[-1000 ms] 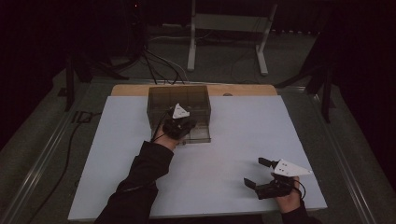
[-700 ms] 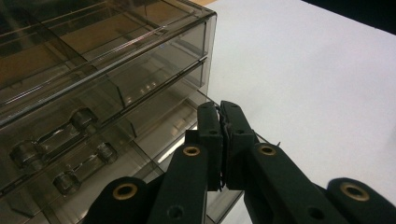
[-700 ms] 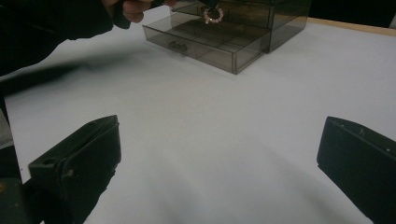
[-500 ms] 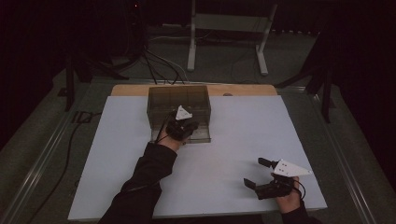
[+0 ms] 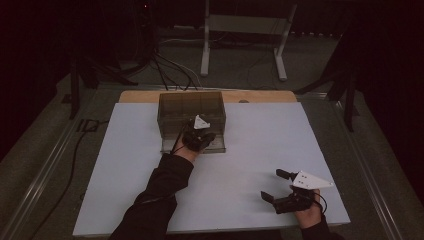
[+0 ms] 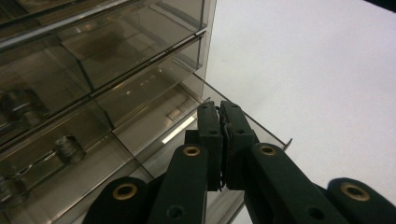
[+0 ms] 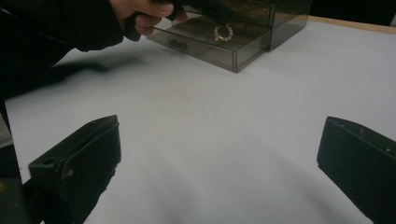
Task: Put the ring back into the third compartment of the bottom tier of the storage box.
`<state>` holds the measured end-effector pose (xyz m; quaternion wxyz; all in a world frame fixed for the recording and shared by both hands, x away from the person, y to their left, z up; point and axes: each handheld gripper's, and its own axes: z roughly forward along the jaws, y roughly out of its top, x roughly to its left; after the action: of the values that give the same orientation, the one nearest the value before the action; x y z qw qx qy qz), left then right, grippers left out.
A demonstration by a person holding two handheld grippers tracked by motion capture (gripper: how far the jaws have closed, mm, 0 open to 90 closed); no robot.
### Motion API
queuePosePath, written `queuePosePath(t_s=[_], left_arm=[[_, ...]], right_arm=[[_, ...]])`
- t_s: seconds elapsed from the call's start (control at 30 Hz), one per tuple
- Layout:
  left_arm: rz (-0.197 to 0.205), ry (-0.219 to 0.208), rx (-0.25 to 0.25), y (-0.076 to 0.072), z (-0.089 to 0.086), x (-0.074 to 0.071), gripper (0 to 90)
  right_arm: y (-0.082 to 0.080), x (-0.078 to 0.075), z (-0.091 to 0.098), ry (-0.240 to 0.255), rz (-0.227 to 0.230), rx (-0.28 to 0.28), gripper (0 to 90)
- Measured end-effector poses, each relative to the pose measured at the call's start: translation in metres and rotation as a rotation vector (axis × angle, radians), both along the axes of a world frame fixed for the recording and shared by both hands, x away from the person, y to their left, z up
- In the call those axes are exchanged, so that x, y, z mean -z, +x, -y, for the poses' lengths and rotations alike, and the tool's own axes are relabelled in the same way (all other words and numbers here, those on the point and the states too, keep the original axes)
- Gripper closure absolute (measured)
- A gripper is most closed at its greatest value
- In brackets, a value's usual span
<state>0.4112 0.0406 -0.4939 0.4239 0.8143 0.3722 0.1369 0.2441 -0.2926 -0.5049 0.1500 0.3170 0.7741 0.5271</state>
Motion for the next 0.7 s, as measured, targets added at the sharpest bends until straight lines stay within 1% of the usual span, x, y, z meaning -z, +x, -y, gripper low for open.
queuePosePath(t_s=[0.07, 0.1, 0.27, 0.3, 0.33, 0.37, 0.4, 0.43, 0.5, 0.53, 0.57, 0.6, 0.63, 0.67, 0.7], left_arm=[[-0.001, 0.006, 0.001, 0.001, 0.002, 0.001, 89.6], [-0.010, 0.020, -0.002, 0.003, 0.004, 0.002, 89.6], [-0.027, 0.016, 0.000, 0.006, 0.006, 0.006, 89.6], [-0.038, 0.028, 0.005, 0.007, 0.008, 0.008, 89.5], [-0.038, 0.028, 0.005, 0.007, 0.008, 0.008, 89.5], [-0.052, 0.040, 0.012, 0.008, 0.011, 0.009, 89.5], [-0.052, 0.040, 0.012, 0.008, 0.011, 0.009, 89.5], [-0.053, 0.055, 0.012, 0.009, 0.014, 0.010, 89.5], [-0.056, 0.052, 0.016, 0.009, 0.015, 0.010, 89.4], [-0.073, 0.047, 0.011, 0.010, 0.016, 0.010, 88.5], [-0.073, 0.047, 0.011, 0.010, 0.016, 0.010, 86.6], [-0.077, 0.046, -0.001, 0.010, 0.016, 0.009, 86.6], [-0.083, 0.030, -0.014, 0.010, 0.015, 0.007, 79.9], [-0.085, 0.023, -0.015, 0.009, 0.015, 0.006, 77.5], [-0.077, 0.023, -0.014, 0.008, 0.015, 0.004, 72.9]], right_arm=[[0.000, 0.000, 0.000, 0.000, 0.000, 0.000, 0.0], [0.000, 0.000, 0.000, 0.003, 0.000, 0.001, 0.0], [0.000, 0.000, 0.000, 0.004, -0.002, 0.002, 0.0], [0.000, 0.000, 0.000, 0.003, 0.000, 0.001, 0.0], [0.000, 0.000, 0.000, 0.003, 0.000, 0.001, 0.0], [0.000, 0.000, 0.000, 0.005, -0.001, 0.001, 0.0], [0.000, 0.000, 0.000, 0.005, -0.001, 0.001, 0.0], [0.000, 0.000, 0.001, 0.004, -0.002, 0.003, 0.0], [0.000, 0.000, 0.001, 0.005, -0.004, 0.003, 0.0], [0.000, 0.000, 0.001, 0.005, -0.004, 0.003, 0.0], [0.000, 0.000, 0.001, 0.005, -0.004, 0.003, 0.0], [0.000, -0.001, 0.001, 0.007, -0.002, 0.003, 0.0], [0.000, -0.001, 0.001, 0.009, -0.004, 0.005, 0.0], [0.000, -0.001, 0.001, 0.008, -0.004, 0.004, 0.0], [0.000, -0.001, 0.001, 0.006, -0.002, 0.004, 0.0]])
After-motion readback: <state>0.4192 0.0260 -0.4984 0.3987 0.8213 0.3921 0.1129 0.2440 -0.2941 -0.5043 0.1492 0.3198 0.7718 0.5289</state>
